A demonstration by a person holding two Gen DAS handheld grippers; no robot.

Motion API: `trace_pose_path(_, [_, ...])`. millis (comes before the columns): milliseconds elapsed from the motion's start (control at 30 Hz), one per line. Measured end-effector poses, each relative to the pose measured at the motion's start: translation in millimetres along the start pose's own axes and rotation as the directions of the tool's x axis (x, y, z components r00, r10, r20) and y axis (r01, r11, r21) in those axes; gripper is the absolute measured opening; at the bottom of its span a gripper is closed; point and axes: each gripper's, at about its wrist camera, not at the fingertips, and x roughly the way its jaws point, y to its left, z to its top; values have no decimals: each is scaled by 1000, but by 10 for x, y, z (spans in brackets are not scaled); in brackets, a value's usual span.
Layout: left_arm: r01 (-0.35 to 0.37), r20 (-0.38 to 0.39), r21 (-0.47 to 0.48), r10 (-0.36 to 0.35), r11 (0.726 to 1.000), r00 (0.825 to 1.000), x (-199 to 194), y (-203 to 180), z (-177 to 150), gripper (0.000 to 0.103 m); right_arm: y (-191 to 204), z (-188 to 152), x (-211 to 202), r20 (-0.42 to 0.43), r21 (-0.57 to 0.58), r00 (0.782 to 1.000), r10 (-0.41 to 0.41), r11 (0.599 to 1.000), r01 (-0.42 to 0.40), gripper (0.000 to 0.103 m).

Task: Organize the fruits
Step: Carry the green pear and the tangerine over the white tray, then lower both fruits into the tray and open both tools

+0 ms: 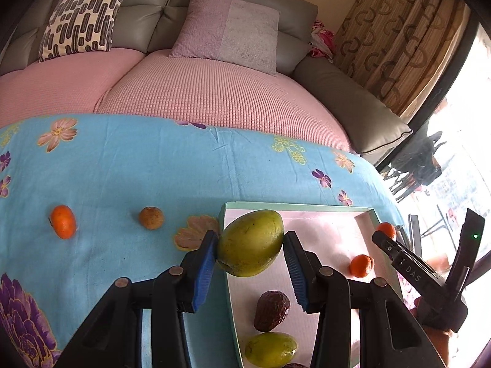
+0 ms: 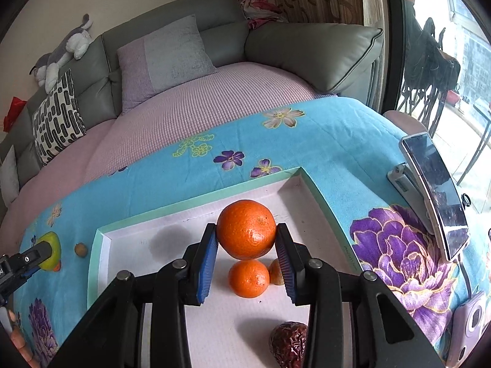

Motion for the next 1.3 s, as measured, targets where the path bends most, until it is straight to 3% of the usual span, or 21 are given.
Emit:
trace_pose_path(333, [11, -30, 98, -8, 995, 1000, 323, -220, -135, 47, 25, -21, 186, 25, -38, 1000, 16, 999, -15, 40])
trace_pose_path(433, [5, -59, 98, 0, 995, 998, 407, -224, -172, 47, 33, -33, 251, 10, -34, 1000, 29, 999, -29, 40])
trace_pose_path(567, [-8, -85, 118, 18, 993, 996, 474, -237, -219, 47, 78, -58, 327, -18, -71, 1000, -12, 997, 11, 40])
trace_pose_path(1300, [-23, -140, 136, 43, 990, 989, 590, -247, -278, 47, 200, -145, 504, -104, -144, 993, -51, 989, 36, 40])
